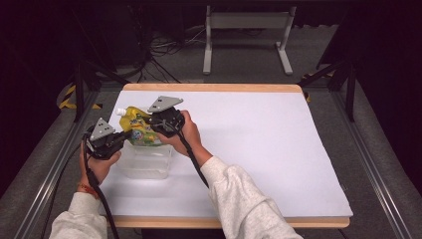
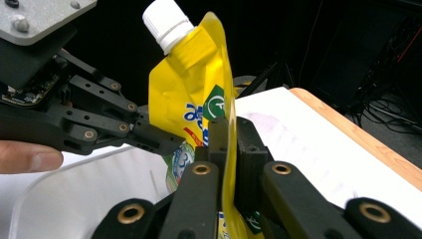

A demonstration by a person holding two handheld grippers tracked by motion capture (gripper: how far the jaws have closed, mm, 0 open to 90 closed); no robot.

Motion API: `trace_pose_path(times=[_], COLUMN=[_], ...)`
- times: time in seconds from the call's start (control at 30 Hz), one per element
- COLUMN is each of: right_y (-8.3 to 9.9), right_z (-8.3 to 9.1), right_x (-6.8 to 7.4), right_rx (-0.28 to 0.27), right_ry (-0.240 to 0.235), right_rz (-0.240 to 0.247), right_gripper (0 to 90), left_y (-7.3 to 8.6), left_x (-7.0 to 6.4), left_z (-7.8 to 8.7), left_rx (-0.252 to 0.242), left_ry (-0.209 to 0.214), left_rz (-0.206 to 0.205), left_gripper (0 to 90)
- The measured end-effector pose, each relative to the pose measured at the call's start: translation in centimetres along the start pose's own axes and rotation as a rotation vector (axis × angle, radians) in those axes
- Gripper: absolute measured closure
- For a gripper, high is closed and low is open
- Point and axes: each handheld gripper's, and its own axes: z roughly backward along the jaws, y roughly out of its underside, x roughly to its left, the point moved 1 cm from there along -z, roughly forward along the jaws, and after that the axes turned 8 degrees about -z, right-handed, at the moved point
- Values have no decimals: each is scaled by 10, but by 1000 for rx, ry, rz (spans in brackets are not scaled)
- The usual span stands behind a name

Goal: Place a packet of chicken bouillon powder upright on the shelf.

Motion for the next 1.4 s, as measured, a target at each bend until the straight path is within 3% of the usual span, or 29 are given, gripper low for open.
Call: trace_pose_path(times=[0.47, 0.63, 0.73, 0.8, 0.83, 1.0, 1.27, 1.4], right_y=[4, 5, 5, 5, 4, 5, 7, 6], right_z=[-4, -5, -4, -1, 1, 8, 16, 22], right_x=[4, 6, 6, 2, 0, -8, -10, -18], right_rx=[22, 27, 31, 31, 33, 29, 32, 33], right_ry=[-3, -2, 16, 37, 47, 49, 69, 88], right_rz=[27, 31, 35, 26, 25, 2, 17, -7], right_gripper=[870, 856, 807, 692, 678, 632, 574, 535], left_y=[4, 7, 7, 8, 8, 8, 8, 8], left_x=[-2, -2, -2, -2, -1, -1, -2, -1], left_z=[-3, -3, -3, -2, -2, -3, -1, 3], left_rx=[31, 32, 33, 28, 27, 26, 15, 1], left_ry=[-3, 0, -5, -3, -1, -3, -11, -26], left_rz=[-13, 0, 1, 10, 11, 9, 28, 36], left_gripper=[892, 892, 891, 890, 890, 889, 862, 844])
